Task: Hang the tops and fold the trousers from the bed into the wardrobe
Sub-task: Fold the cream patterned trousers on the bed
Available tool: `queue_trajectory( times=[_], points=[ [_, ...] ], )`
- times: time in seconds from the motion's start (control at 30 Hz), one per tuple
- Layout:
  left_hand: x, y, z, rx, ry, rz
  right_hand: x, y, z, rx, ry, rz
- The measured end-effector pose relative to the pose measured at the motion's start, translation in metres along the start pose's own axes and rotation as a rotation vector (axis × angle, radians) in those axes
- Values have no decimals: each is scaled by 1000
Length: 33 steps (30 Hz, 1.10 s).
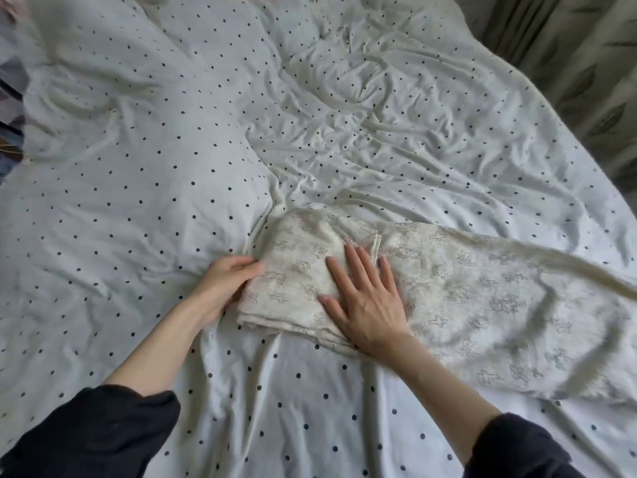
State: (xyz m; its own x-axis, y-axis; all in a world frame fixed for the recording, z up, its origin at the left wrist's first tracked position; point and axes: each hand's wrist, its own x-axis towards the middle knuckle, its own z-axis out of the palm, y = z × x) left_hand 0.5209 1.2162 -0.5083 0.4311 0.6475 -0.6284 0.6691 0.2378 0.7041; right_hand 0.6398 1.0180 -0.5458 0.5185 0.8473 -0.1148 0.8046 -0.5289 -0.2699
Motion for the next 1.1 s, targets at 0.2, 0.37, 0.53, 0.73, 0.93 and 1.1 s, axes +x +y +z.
queue_trajectory(
  times=[0.2, 0.37, 0.53, 0.73, 0.93, 1.1],
  points=[
    [-17, 14, -4, -42, -147, -12, -1, -3, -1, -2, -43, 3],
    [-55, 41, 6, -32, -96, 154, -28, 4, -9, 159, -37, -24],
    [-96, 80, 40, 171, -38, 460, -62, 23, -42, 488, 123, 119],
    [-134, 85, 149, 617, -71, 755, -93, 83, -74, 1088, 181, 584],
    [-135, 51, 227, 606, -370, 648, -104, 128, -80, 1627, 93, 856],
    [-109, 14, 189, 914, -18, 879, -94, 122, -64, 1133, 123, 746]
  ],
)
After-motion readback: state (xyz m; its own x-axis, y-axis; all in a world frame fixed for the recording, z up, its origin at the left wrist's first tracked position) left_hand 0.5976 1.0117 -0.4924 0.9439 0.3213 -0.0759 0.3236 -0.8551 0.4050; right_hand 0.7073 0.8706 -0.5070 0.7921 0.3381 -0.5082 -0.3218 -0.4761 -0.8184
